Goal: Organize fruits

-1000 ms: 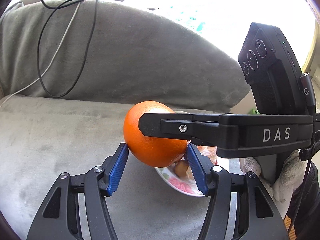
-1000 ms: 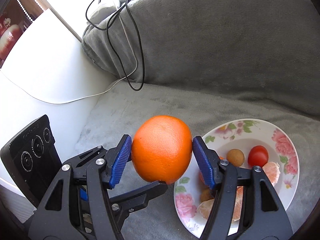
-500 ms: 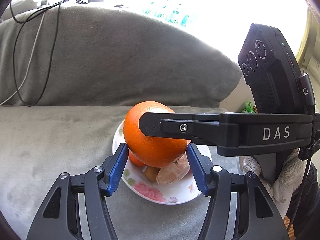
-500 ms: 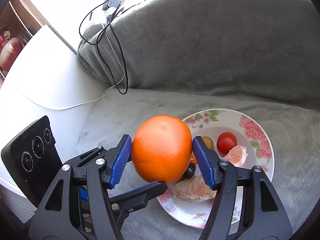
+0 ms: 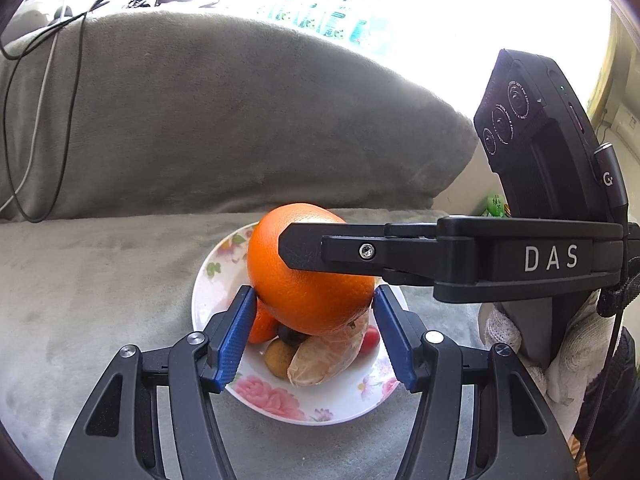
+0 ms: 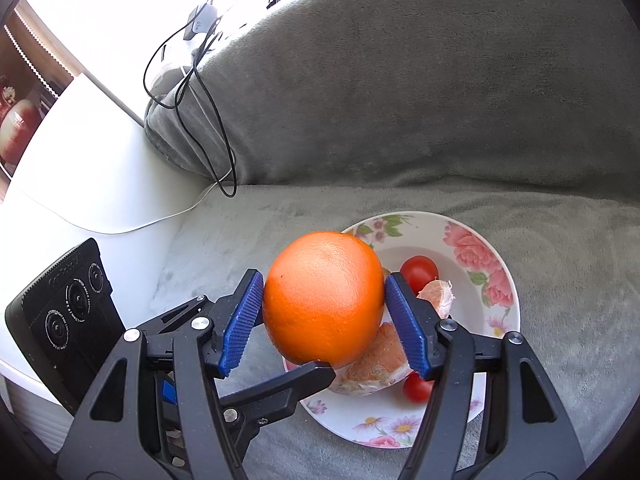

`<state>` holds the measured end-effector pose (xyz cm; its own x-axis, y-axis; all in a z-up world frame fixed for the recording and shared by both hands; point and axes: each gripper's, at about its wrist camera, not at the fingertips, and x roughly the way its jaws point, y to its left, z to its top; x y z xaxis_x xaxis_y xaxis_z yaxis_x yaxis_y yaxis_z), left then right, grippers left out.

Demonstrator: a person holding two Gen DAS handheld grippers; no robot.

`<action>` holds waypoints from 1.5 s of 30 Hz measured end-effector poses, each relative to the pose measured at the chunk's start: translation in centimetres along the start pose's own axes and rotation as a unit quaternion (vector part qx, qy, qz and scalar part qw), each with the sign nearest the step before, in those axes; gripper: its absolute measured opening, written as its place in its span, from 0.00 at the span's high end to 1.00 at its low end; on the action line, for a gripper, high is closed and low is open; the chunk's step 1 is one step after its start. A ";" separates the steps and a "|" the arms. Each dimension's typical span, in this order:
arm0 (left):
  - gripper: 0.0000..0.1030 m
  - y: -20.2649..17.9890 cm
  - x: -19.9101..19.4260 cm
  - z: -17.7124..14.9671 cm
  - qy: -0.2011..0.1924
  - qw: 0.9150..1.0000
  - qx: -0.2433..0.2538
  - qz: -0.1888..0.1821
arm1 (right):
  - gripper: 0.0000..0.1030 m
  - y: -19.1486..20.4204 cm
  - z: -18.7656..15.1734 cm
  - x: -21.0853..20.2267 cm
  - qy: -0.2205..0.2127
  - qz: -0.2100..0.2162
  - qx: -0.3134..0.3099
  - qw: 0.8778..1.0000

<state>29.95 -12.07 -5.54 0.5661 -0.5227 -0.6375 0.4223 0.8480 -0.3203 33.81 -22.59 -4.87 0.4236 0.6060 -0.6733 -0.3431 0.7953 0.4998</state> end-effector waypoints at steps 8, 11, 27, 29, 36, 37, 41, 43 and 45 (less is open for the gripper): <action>0.42 -0.3 0.5 0.0 0.005 1.000 0.001 0.000 | 0.35 -0.2 0.0 0.2 0.004 -0.002 0.007 1.000; 0.42 -0.3 0.7 -0.1 0.006 1.000 -0.004 -0.003 | 0.35 -0.3 -0.1 0.3 0.004 -0.002 0.013 1.000; 0.43 -0.6 0.5 -0.5 0.007 1.000 0.008 -0.001 | 0.35 -1.0 0.4 0.1 -0.016 -0.017 0.020 1.000; 0.43 -0.4 0.2 -0.6 0.004 1.000 0.008 0.000 | 0.35 -1.1 0.5 -0.1 -0.021 -0.021 0.019 0.999; 0.43 -0.1 -0.8 -1.2 -0.002 1.000 0.006 0.004 | 0.35 -1.7 0.3 -0.7 -0.030 -0.021 0.027 0.999; 0.43 -0.1 -0.9 -1.3 -0.003 1.000 0.006 0.005 | 0.35 -1.8 0.3 -0.7 -0.030 -0.022 0.028 0.999; 0.43 0.5 -1.2 -1.3 -0.006 1.000 0.005 0.010 | 0.35 -2.0 -0.1 -0.9 -0.033 -0.024 0.031 0.999; 0.43 0.6 -1.6 -1.5 -0.009 1.000 0.005 0.011 | 0.35 -2.0 -0.3 -1.2 -0.038 -0.027 0.028 0.999; 0.43 0.6 -2.0 -1.6 -0.011 1.000 0.007 0.015 | 0.35 -2.0 -0.6 -1.6 -0.043 -0.031 0.026 0.998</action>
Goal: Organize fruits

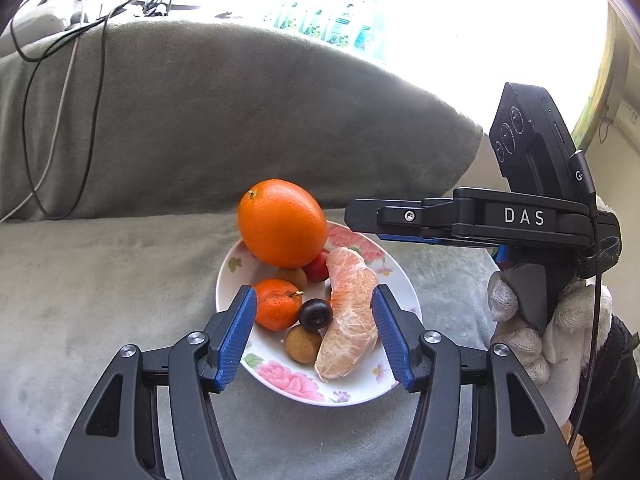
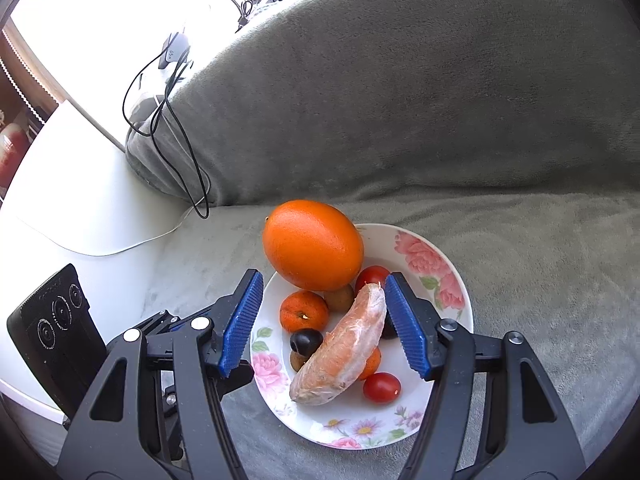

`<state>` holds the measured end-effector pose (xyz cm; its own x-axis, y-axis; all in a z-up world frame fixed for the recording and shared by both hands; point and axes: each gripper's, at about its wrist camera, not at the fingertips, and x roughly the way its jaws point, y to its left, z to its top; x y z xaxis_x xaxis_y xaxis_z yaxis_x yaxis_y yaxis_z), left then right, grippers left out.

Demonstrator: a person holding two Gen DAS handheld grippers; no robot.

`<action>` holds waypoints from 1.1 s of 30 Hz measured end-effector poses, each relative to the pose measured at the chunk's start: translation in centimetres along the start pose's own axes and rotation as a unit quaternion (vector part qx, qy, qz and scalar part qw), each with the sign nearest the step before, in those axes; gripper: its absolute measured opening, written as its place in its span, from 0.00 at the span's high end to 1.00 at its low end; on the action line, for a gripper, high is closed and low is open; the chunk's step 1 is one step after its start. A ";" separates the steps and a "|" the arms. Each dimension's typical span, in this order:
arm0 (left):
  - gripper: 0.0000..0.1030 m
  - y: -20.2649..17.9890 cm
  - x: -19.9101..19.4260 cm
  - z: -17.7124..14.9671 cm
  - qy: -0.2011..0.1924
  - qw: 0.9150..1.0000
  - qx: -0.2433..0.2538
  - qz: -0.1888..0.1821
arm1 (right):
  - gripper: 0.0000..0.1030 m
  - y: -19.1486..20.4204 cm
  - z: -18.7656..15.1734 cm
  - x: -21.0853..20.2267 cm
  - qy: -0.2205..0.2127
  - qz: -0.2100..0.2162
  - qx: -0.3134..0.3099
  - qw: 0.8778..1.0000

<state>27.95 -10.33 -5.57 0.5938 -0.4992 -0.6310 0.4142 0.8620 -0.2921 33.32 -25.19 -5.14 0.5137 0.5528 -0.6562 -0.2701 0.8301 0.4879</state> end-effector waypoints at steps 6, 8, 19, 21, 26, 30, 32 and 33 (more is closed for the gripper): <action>0.43 -0.2 -0.8 0.0 -0.005 1.000 0.008 0.010 | 0.35 -0.2 -0.9 -0.9 -0.010 -0.002 -0.001 1.000; 0.43 -0.3 -1.2 -0.2 -0.006 1.000 0.010 0.012 | 0.35 -0.2 -1.3 -1.4 -0.015 -0.007 -0.005 1.000; 0.40 -0.6 -3.1 -1.0 -0.013 0.999 0.017 0.028 | 0.15 0.9 -2.9 -4.1 -0.052 -0.042 -0.041 0.997; 0.33 -0.6 -3.2 -1.2 -0.016 0.999 0.019 0.035 | 0.13 1.2 -3.2 -4.6 -0.059 -0.056 -0.051 0.995; 0.25 -0.6 -3.9 -1.6 -0.025 0.998 0.023 0.051 | 0.10 2.2 -4.3 -5.6 -0.080 -0.102 -0.073 0.989; 0.22 -0.8 -4.6 -2.0 -0.031 0.997 0.027 0.068 | 0.10 3.6 -5.4 -6.5 -0.101 -0.154 -0.100 0.978; 0.22 -1.0 -5.0 -2.3 -0.032 0.996 0.030 0.076 | 0.10 4.4 -6.0 -7.0 -0.113 -0.176 -0.112 0.971; 0.22 -1.2 -5.2 -2.4 -0.032 0.996 0.032 0.080 | 0.10 4.8 -6.2 -7.2 -0.119 -0.185 -0.117 0.969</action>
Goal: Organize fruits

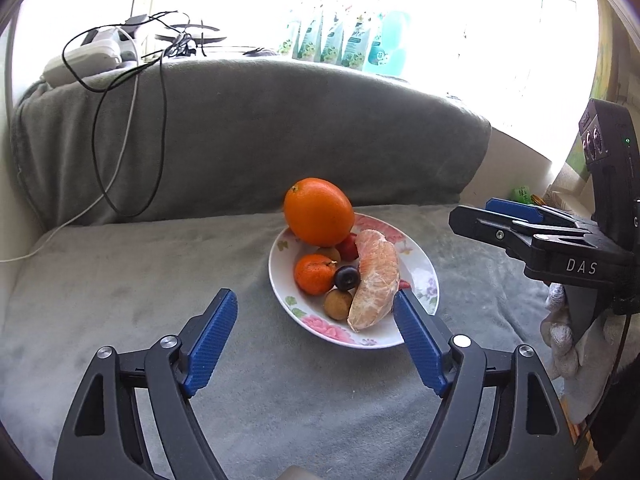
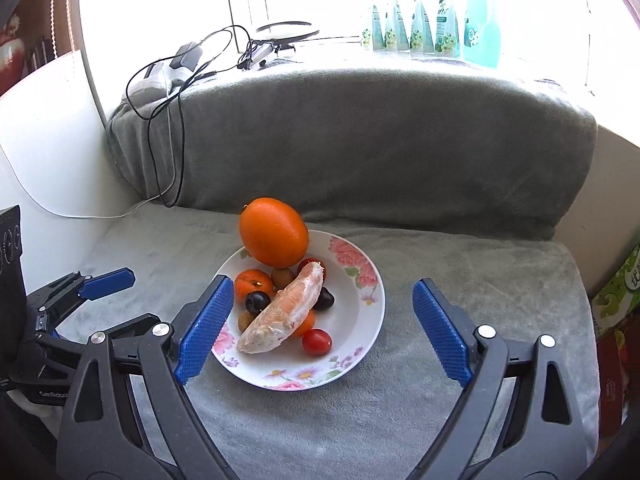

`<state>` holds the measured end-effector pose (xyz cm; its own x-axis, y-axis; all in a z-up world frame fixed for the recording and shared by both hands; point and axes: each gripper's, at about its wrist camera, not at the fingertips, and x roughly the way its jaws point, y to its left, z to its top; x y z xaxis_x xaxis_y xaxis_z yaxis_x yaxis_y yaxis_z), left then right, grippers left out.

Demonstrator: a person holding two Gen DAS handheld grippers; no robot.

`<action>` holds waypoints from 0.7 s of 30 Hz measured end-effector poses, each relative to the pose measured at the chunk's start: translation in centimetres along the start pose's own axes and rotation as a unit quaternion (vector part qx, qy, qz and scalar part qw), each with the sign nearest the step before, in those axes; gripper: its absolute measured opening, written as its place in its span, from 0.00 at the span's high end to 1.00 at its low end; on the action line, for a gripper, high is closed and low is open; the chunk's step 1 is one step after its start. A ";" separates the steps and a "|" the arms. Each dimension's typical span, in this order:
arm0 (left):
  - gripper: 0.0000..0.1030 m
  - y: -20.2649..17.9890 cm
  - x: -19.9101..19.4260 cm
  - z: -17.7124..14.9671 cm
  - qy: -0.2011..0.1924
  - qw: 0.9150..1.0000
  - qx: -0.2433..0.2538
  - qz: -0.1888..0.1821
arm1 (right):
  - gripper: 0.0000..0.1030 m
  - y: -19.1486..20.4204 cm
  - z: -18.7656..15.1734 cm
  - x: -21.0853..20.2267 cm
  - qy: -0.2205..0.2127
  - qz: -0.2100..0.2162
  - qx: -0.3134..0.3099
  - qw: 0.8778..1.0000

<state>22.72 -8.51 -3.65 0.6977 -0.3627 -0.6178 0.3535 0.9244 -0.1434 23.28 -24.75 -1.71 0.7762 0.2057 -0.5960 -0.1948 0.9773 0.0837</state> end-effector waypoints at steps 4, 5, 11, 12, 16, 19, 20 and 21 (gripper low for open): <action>0.22 -0.5 -1.1 -0.2 -0.007 1.000 0.005 0.013 | 0.10 0.6 -0.5 -1.6 -0.022 -0.021 -0.002 1.000; 0.21 -0.5 -1.4 -0.3 -0.010 1.000 0.007 0.017 | 0.10 0.7 -0.7 -1.9 -0.026 -0.023 -0.001 0.999; 0.20 -1.0 -3.4 -0.7 -0.029 0.998 0.020 0.054 | 0.10 1.2 -1.3 -3.5 -0.045 -0.042 0.005 0.998; 0.20 -1.0 -3.6 -0.8 -0.031 0.998 0.021 0.059 | 0.10 1.3 -1.4 -3.7 -0.048 -0.044 0.007 0.998; 0.20 -0.9 -4.4 -1.2 -0.034 0.996 0.019 0.076 | 0.10 1.4 -2.1 -4.9 -0.061 -0.050 0.013 0.997; 0.20 -0.9 -5.1 -1.5 -0.035 0.995 0.018 0.087 | 0.10 1.5 -2.5 -5.8 -0.069 -0.057 0.014 0.996; 0.20 -0.8 -5.3 -1.6 -0.035 0.995 0.017 0.089 | 0.10 1.6 -2.6 -6.0 -0.071 -0.059 0.016 0.996; 0.20 -0.8 -5.5 -1.7 -0.036 0.995 0.014 0.090 | 0.10 1.6 -2.8 -6.2 -0.072 -0.059 0.019 0.995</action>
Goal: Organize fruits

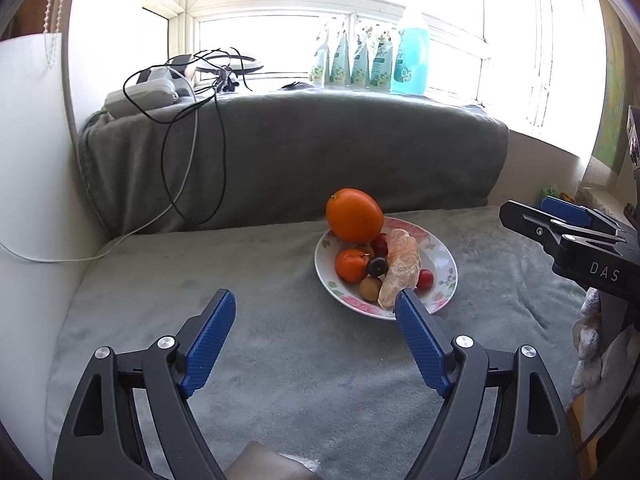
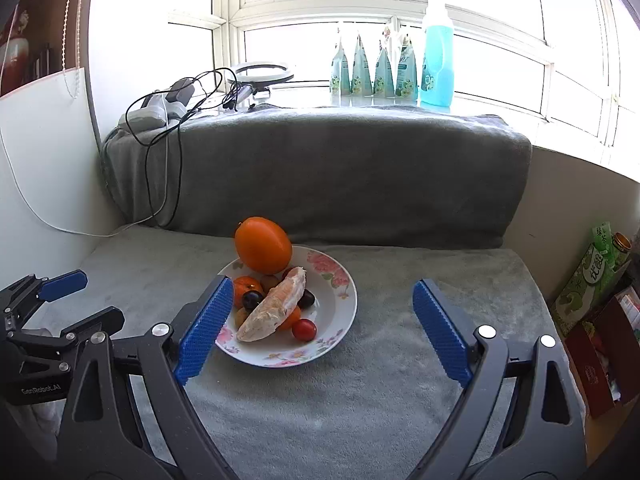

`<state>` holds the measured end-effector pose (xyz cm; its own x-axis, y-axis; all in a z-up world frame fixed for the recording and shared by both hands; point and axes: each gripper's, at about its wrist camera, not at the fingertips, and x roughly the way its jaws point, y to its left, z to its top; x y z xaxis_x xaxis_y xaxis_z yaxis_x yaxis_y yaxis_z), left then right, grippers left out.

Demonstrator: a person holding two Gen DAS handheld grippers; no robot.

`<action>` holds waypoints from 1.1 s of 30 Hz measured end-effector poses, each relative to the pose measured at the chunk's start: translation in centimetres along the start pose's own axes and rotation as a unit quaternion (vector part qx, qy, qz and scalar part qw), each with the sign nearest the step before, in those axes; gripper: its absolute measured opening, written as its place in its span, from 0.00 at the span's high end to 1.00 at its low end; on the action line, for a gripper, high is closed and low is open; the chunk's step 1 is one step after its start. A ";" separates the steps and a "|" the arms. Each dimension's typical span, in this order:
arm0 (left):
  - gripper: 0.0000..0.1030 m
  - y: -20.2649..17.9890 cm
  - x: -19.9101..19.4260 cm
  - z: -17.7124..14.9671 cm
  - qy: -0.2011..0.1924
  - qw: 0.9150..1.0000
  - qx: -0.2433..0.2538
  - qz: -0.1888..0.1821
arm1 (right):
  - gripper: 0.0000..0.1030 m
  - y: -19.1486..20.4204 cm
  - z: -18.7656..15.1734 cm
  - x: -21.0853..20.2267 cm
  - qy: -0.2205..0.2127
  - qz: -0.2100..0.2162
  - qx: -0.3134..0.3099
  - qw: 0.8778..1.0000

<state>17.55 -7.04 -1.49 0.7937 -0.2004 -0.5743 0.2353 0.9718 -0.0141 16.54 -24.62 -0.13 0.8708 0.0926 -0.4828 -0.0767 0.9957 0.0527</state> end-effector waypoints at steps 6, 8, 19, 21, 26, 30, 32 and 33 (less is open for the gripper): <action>0.13 0.6 -0.8 -0.3 -0.004 1.000 -0.010 0.005 | 0.10 0.0 -0.5 -0.5 0.001 -0.001 0.007 1.000; 0.12 0.7 -1.1 -0.3 -0.006 1.000 -0.011 0.006 | 0.10 0.1 -0.5 -0.5 0.001 -0.002 0.003 1.000; 0.12 0.6 -1.3 -0.7 -0.003 1.000 -0.010 0.008 | 0.10 0.3 -0.7 -0.9 -0.002 0.000 0.000 1.000; 0.12 0.6 -1.4 -0.7 -0.004 1.000 -0.012 0.007 | 0.10 0.3 -0.7 -1.0 -0.001 -0.001 0.000 1.000; 0.12 0.5 -1.4 -0.6 -0.004 1.000 -0.013 0.006 | 0.10 0.3 -0.7 -1.2 -0.002 -0.001 0.003 1.000; 0.12 0.4 -1.4 -0.7 -0.004 1.000 -0.013 0.006 | 0.10 0.3 -0.7 -1.2 -0.002 -0.001 0.002 1.000; 0.12 0.4 -1.4 -0.7 -0.004 1.000 -0.015 0.007 | 0.10 0.4 -0.8 -1.2 -0.001 -0.001 0.003 1.000; 0.12 0.5 -1.4 -0.7 -0.004 1.000 -0.015 0.007 | 0.10 0.4 -0.8 -1.2 0.000 0.000 0.003 1.000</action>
<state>16.11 -6.20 -1.29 0.8013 -0.1873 -0.5682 0.2065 0.9779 -0.0312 15.05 -24.36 -0.20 0.8710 0.0920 -0.4825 -0.0736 0.9957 0.0570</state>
